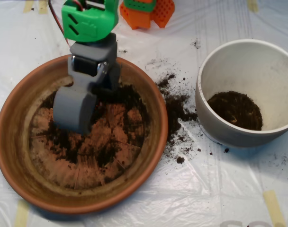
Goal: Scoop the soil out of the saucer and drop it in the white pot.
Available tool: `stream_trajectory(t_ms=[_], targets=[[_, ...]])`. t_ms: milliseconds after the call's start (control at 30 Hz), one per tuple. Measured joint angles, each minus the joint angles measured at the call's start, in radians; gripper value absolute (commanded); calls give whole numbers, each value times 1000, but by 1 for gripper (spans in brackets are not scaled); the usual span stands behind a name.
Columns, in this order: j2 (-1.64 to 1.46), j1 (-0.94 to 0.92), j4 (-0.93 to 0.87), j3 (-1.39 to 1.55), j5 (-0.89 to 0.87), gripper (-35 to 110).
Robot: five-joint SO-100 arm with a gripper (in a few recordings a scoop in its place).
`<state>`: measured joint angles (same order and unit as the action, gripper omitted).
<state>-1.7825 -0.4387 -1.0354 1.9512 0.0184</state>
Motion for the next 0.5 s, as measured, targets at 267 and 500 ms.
stream_trajectory(t_ms=[267, 500], targets=[[193, -98, 71, 2, -41, 47], [284, -106, 95, -2, -35, 47]])
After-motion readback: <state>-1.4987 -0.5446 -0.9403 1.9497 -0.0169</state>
